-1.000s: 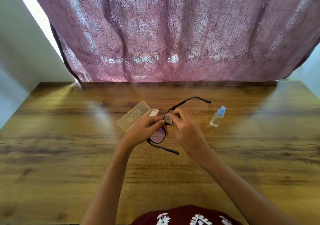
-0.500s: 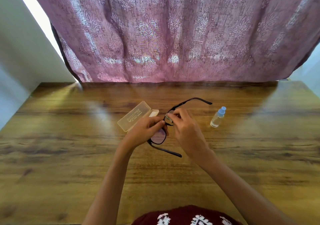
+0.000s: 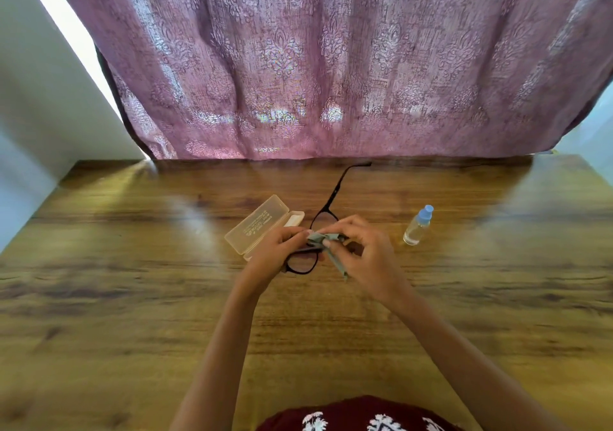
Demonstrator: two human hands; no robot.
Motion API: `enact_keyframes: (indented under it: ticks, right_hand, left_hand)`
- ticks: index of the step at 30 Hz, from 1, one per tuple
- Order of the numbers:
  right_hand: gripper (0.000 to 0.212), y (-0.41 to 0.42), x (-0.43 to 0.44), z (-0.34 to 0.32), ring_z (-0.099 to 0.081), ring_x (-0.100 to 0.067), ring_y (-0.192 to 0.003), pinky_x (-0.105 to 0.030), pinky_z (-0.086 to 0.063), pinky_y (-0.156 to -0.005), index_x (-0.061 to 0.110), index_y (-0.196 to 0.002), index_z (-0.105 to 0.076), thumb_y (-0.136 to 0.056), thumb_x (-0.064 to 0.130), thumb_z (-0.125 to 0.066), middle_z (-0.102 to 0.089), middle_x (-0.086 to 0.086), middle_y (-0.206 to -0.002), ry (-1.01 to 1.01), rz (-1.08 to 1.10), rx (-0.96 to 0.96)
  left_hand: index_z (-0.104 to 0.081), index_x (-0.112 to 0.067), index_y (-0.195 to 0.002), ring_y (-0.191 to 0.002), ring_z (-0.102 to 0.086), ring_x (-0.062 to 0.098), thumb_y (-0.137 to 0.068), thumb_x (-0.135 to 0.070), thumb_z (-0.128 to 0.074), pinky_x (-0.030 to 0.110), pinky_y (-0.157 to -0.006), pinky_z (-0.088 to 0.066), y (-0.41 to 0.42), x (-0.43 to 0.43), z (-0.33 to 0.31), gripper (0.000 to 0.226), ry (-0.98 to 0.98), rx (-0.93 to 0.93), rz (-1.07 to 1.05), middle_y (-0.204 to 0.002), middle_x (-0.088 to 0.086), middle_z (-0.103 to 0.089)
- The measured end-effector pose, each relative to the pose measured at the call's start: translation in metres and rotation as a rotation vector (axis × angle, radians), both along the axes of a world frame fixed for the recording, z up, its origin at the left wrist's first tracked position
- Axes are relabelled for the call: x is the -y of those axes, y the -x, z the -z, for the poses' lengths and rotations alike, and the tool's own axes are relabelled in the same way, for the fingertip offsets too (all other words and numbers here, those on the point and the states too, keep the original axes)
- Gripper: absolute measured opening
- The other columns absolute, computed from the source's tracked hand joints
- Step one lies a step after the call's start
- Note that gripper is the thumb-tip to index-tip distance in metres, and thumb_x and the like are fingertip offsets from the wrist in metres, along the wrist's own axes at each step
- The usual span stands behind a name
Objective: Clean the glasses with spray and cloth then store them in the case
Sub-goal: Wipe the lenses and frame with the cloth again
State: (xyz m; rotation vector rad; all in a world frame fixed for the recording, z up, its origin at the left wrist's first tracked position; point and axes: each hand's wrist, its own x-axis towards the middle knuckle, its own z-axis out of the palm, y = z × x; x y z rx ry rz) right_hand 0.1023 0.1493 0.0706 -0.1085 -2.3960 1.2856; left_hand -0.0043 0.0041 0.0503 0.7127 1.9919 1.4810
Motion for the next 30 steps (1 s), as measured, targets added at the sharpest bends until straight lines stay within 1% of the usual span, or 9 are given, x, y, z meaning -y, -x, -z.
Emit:
enact_keyframes:
  ticks: [3, 5, 8, 13, 17, 21, 23, 26, 30]
  right_hand:
    - [0.022, -0.007, 0.007, -0.005, -0.063, -0.009, -0.093, -0.024, -0.052, -0.080, 0.033, -0.102, -0.070, -0.085, 0.018, -0.071, -0.064, 0.011, -0.099, 0.214, -0.202, 0.155]
    - [0.023, -0.009, 0.012, -0.005, -0.064, -0.011, -0.098, -0.028, -0.054, -0.085, 0.029, -0.104, -0.071, -0.082, 0.020, -0.073, -0.065, 0.009, -0.103, 0.292, -0.265, 0.192]
    - [0.026, -0.006, 0.014, -0.002, -0.064, -0.011, -0.095, -0.031, -0.053, -0.084, 0.017, -0.103, -0.073, -0.078, 0.023, -0.076, -0.066, 0.009, -0.100, 0.312, -0.211, 0.164]
    - [0.023, -0.004, 0.015, -0.005, -0.066, -0.012, -0.093, -0.034, -0.054, -0.086, 0.018, -0.097, -0.076, -0.076, 0.024, -0.078, -0.067, 0.007, -0.095, 0.361, -0.152, 0.097]
    - [0.017, -0.003, 0.012, -0.008, -0.066, -0.015, -0.089, -0.026, -0.053, -0.081, 0.009, -0.096, -0.075, -0.080, 0.014, -0.075, -0.067, -0.003, -0.095, 0.366, -0.124, 0.026]
    - [0.015, -0.005, 0.002, -0.017, -0.067, -0.012, -0.080, -0.020, -0.052, -0.068, 0.006, -0.093, -0.073, -0.080, 0.012, -0.072, -0.071, -0.004, -0.088, 0.633, -0.095, 0.056]
    - [0.012, -0.005, -0.004, -0.020, -0.067, -0.009, -0.078, -0.019, -0.052, -0.062, 0.016, -0.088, -0.076, -0.078, 0.017, -0.071, -0.074, 0.000, -0.084, 0.767, -0.072, 0.088]
    - [0.014, -0.004, -0.011, -0.024, -0.068, -0.006, -0.079, -0.016, -0.052, -0.064, 0.016, -0.089, -0.075, -0.077, 0.018, -0.068, -0.075, 0.004, -0.083, 0.887, -0.054, 0.087]
    - [0.019, 0.000, -0.013, -0.027, -0.067, -0.007, -0.081, -0.016, -0.051, -0.071, 0.006, -0.095, -0.071, -0.079, 0.015, -0.064, -0.074, 0.002, -0.084, 1.001, -0.060, 0.081]
  left_hand:
    - [-0.074, -0.010, -0.083, -0.067, -0.053, 0.023, -0.096, -0.032, -0.055, 0.036, -0.065, -0.037, -0.001, -0.005, 0.001, 0.032, 0.025, 0.047, -0.092, -0.071, 0.012, -0.063]
    - [-0.075, -0.012, -0.079, -0.066, -0.055, 0.020, -0.094, -0.032, -0.058, 0.032, -0.062, -0.040, -0.002, -0.008, -0.002, 0.030, 0.061, 0.057, -0.137, -0.069, 0.011, -0.063]
    - [-0.067, -0.017, -0.061, -0.052, -0.047, 0.008, -0.094, -0.027, -0.058, 0.017, -0.049, -0.035, -0.001, -0.012, -0.009, 0.036, 0.152, 0.047, -0.166, -0.055, 0.000, -0.054]
    - [-0.061, -0.005, -0.063, -0.056, -0.036, 0.020, -0.091, -0.029, -0.058, 0.027, -0.051, -0.027, 0.001, -0.018, -0.013, 0.037, 0.321, -0.025, -0.144, -0.057, 0.010, -0.042]
    - [-0.058, -0.002, -0.066, -0.059, -0.040, 0.021, -0.095, -0.037, -0.052, 0.030, -0.058, -0.030, 0.002, -0.019, -0.020, 0.045, 0.356, -0.049, -0.086, -0.061, 0.011, -0.046]
    - [-0.057, -0.012, -0.066, -0.051, -0.043, 0.008, -0.098, -0.048, -0.039, 0.024, -0.048, -0.026, -0.005, -0.009, -0.030, 0.051, 0.557, -0.469, -0.244, -0.055, -0.005, -0.049]
    - [-0.065, -0.018, -0.081, -0.063, -0.052, 0.004, -0.098, -0.043, -0.043, 0.019, -0.054, -0.032, -0.009, 0.000, -0.035, 0.038, 0.372, -0.709, -0.352, -0.068, -0.012, -0.057]
    - [-0.070, -0.019, -0.102, -0.101, -0.057, -0.001, -0.096, -0.035, -0.048, 0.011, -0.086, -0.039, -0.013, 0.010, -0.036, 0.027, -0.047, -0.730, -0.148, -0.104, -0.014, -0.066]
    - [-0.068, -0.020, -0.105, -0.101, -0.058, 0.005, -0.091, -0.036, -0.056, 0.022, -0.088, -0.045, -0.021, 0.009, -0.032, 0.024, -0.078, -0.769, -0.056, -0.104, -0.014, -0.064]
